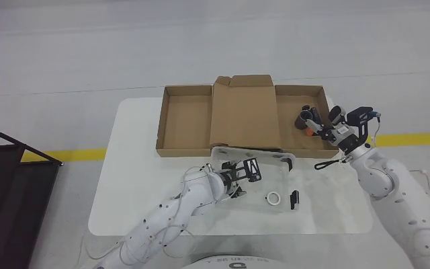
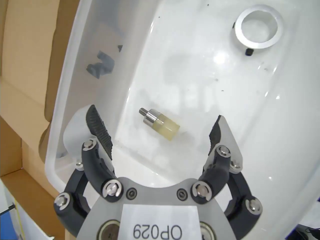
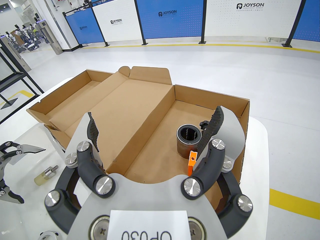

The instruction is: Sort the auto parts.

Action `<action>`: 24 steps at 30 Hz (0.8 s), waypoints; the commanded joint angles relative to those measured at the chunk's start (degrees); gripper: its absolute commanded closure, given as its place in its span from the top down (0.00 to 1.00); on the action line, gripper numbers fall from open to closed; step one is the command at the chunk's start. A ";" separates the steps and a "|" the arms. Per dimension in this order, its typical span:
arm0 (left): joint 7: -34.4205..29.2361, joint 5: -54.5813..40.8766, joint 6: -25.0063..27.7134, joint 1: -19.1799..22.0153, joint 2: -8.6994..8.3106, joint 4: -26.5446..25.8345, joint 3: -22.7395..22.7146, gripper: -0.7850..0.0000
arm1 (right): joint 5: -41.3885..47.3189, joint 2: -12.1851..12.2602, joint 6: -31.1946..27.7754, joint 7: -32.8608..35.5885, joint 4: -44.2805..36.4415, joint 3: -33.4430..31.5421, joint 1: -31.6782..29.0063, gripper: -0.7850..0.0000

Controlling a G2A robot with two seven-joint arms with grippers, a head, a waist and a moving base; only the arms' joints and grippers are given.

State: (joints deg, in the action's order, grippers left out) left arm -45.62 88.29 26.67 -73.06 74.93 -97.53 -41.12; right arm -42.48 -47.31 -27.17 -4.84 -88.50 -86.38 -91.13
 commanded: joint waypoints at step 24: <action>1.08 -3.35 -5.52 4.88 2.53 9.38 2.29 0.25 | 0.00 0.00 -0.07 -0.01 0.00 0.00 0.00 1.00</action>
State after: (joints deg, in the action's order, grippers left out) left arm -44.63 84.97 21.26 -68.20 77.43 -88.12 -38.81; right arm -42.48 -47.31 -27.17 -4.84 -88.50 -86.38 -91.13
